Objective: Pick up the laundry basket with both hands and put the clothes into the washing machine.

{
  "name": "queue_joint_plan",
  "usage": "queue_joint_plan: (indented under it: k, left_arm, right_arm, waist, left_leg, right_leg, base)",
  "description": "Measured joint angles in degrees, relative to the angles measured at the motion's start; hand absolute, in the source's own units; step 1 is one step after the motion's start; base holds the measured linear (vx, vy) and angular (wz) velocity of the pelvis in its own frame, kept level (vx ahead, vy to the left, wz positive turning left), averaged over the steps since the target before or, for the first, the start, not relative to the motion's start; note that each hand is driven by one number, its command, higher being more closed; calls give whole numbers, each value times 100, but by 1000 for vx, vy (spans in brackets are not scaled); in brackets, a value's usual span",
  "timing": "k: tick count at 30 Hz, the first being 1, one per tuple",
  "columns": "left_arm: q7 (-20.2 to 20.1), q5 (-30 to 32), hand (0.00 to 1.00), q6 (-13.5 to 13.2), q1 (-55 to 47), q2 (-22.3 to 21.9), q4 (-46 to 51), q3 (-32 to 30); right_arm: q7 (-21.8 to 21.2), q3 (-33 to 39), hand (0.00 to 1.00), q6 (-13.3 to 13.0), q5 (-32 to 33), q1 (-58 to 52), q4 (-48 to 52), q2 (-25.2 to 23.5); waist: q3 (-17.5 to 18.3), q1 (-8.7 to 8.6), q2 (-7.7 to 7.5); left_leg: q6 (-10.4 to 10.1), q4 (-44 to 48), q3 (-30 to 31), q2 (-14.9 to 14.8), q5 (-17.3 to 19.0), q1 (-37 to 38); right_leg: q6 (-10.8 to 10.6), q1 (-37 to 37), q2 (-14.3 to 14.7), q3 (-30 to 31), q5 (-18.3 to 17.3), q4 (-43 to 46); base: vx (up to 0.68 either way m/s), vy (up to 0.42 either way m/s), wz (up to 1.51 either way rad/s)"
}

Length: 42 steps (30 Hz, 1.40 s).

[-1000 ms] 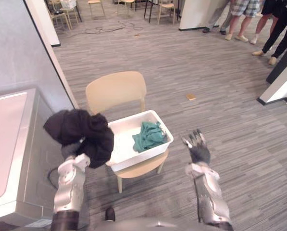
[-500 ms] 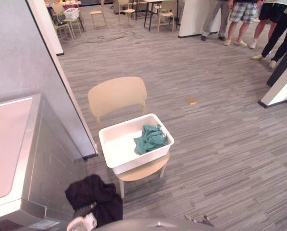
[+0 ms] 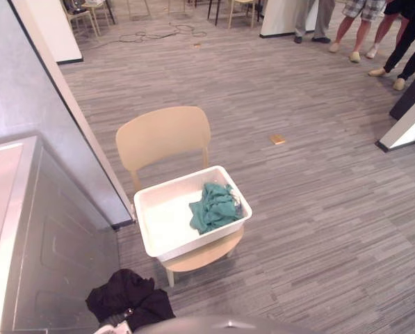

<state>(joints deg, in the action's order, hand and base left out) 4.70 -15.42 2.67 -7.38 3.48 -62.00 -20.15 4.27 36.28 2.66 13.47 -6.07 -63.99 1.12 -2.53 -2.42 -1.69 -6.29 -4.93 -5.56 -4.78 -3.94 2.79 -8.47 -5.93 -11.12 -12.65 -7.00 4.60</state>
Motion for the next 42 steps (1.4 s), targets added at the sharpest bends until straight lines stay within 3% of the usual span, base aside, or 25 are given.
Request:
queue_joint_plan:
  k: [7, 11, 14, 16, 17, 18, 19, 20, 21, 22, 23, 24, 25, 27, 28, 29, 30, 31, 34, 38, 40, 41, 42]
  left_arm:
    - [-199, 130, 100, 6, 156, 53, -258, 3]
    - [-434, 200, 100, -4, 224, 35, -181, 148]
    - [-519, 129, 100, -67, 275, -23, 187, 274]
    - [-497, -32, 100, -66, 318, -127, 430, 175]
    - [-485, -66, 100, -69, 312, -172, 544, 115]
    - [-465, -79, 100, -66, 317, -248, 752, 129]
    - [-466, -79, 100, -74, 330, -317, 838, 115]
    - [-456, -74, 100, -72, 382, -440, 966, -28]
    - [-427, -73, 100, -53, 378, -496, 960, -64]
    - [-383, -69, 100, -54, 373, -488, 953, -131]
    - [-378, -60, 100, -55, 355, -459, 946, -158]
    - [-379, -50, 100, -55, 353, -467, 934, -200]
    - [-383, -13, 100, -58, 323, -475, 816, -227]
    - [-386, 64, 100, -77, 346, -426, 502, -223]
    - [-387, 118, 100, -68, 354, -392, 446, -217]
    - [-389, 213, 100, -25, 363, -381, 330, -161]
    - [-388, 217, 100, -1, 368, -371, 249, 34]
    - [-387, 219, 100, 6, 367, -296, 227, 131]
    - [-392, 220, 100, 73, 383, 124, 105, 567]
    - [-413, 223, 100, 49, 320, 59, 58, 910]
    - [-433, 282, 100, 32, 328, -12, 29, 1150]
    - [-431, 345, 100, -16, 317, -60, -2, 1349]
    - [-435, 394, 100, -32, 359, -32, -3, 1468]
  right_arm:
    - [-183, 467, 0, 0, 548, -157, -232, 9]
    - [-430, 535, 0, 7, 713, -222, -275, 4]
    - [-491, 322, 0, 5, 709, -198, -212, -17]
    - [-490, -200, 0, -31, 712, -96, 52, -8]
    - [-490, -385, 0, -51, 703, -16, 133, 44]
    - [-485, -612, 0, -58, 685, 67, 168, 229]
    - [-476, -706, 0, -55, 686, 135, 239, 263]
    - [-388, -707, 0, -104, 602, 317, 364, 399]
    - [-359, -735, 0, -151, 568, 410, 509, 410]
    - [-324, -820, 0, -236, 491, 559, 716, 404]
    - [-288, -914, 0, -242, 420, 683, 746, 386]
    - [-288, -915, 0, -241, 411, 710, 777, 370]
    - [-290, -881, 0, -249, 409, 705, 780, 354]
    - [-288, -608, 0, -230, 412, 689, 648, 362]
    - [-286, -562, 0, -223, 413, 666, 604, 374]
    - [-285, -489, 0, -218, 419, 649, 480, 427]
    - [-283, -337, 0, -172, 424, 578, 298, 431]
    - [-281, -343, 0, -221, 420, 570, 221, 382]
    - [-289, -342, 0, -86, 431, 453, -18, 248]
    - [-287, -219, 0, -101, 405, 196, 4, 350]
    - [-283, -157, 0, -136, 376, 141, 32, 420]
    - [-288, -135, 0, -179, 325, 61, 108, 566]
    - [-337, -201, 0, -133, 291, 66, 123, 641]
  waist:
    - [-31, -112, 6]
    - [-80, -119, 71]
    - [-203, -107, 115]
    - [-572, 119, 106]
    - [-664, 234, 176]
    - [-730, 263, 275]
    - [-771, 235, 188]
    - [-794, 330, 217]
    - [-793, 336, 260]
    - [-798, 378, 263]
    - [-794, 419, 267]
    - [-790, 412, 273]
    - [-727, 408, 299]
    - [-565, 286, 427]
    - [-507, 240, 462]
    - [-365, 170, 593]
    - [-291, 106, 590]
    - [-255, 72, 525]
    - [-116, 67, 257]
    - [-19, 100, 228]
    - [-30, 59, 328]
    - [-48, 13, 340]
    - [-72, -33, 551]
  left_leg:
    - [-23, 21, -270, -106, 26, 306]
    - [-33, 42, -211, -180, -20, 183]
    - [4, 166, 498, -155, -325, -460]
    - [115, 388, 924, -19, -639, -941]
    - [143, 401, 1084, 71, -857, -1110]
    - [224, 327, 1326, 272, -1415, -1414]
    - [309, 148, 1374, 341, -1754, -1489]
    - [537, 945, 687, 449, -1300, -1925]
    - [756, 1770, 224, 422, -661, -2165]
    - [896, 3042, -440, 258, 236, -2236]
    - [705, 3644, -853, -25, 791, -1909]
    - [624, 3777, -942, -172, 966, -1700]
    - [429, 3895, -1074, -536, 1165, -1342]
    - [350, 3820, -1196, -1330, 1194, -895]
    - [334, 3641, -1201, -1509, 1142, -765]
    - [90, 2653, -1115, -1594, 822, -401]
    - [-260, 1928, -1166, -1318, 1004, -193]
    - [-310, 1776, -1133, -1227, 1036, -258]
    - [-330, 1537, -811, -937, 1049, -336]
    - [-328, 1260, -622, -533, 1050, 25]
    - [-250, 1144, -411, -341, 1061, 23]
    - [-160, 1060, -239, -272, 1048, 41]
    - [-145, 977, -105, -404, 1041, 95]
  right_leg:
    - [54, -224, 134, 274, 106, -177]
    - [188, -96, 201, 212, -75, 131]
    - [342, 341, 186, -357, -419, 746]
    - [330, 596, -5, -991, -785, 1459]
    - [361, 741, -110, -1187, -974, 1818]
    - [477, 875, -198, -1490, -1137, 2127]
    - [575, 897, -357, -1676, -1125, 2169]
    - [541, 1039, -670, -2128, -1028, 2304]
    - [522, 1062, -725, -2255, -938, 2287]
    - [512, 994, -845, -2452, -789, 2211]
    - [524, 860, -931, -2631, -662, 2135]
    - [515, 770, -968, -2751, -604, 2080]
    - [499, 681, -1047, -2985, -470, 1989]
    - [356, 575, -1096, -3392, -196, 1820]
    - [287, 591, -1130, -3489, -122, 1816]
    - [155, 660, -1173, -3645, 46, 1822]
    - [228, 716, -1204, -3680, 273, 1653]
    - [274, 725, -1202, -3672, 374, 1503]
    - [272, 337, -1017, -3671, 840, 772]
    - [255, -76, -1526, -3844, 980, 1086]
    - [342, -7, -1867, -3668, 1026, 1646]
    - [841, 322, -1994, -2864, 1149, 2277]
    - [536, 652, -1580, -1619, 552, 2518]
  base:
    - [10, -18, -17]
    - [-67, -38, 12]
    - [-129, -81, 119]
    - [-224, -86, 167]
    - [-312, -110, 195]
    - [-278, -88, 177]
    - [-281, 1, 191]
    - [-218, 57, 124]
    - [-242, 54, 120]
    - [-226, 33, 99]
    - [-234, 45, 96]
    - [-242, 105, 98]
    - [-234, 163, 103]
    - [-163, 285, 105]
    - [-18, 395, 93]
    - [-4, 460, 91]
    - [-22, 473, 94]
    - [-84, 430, 83]
    - [-29, 261, 76]
    - [10, 176, 56]
    - [-8, 139, 64]
    - [-21, 106, 84]
    - [-19, 58, 79]
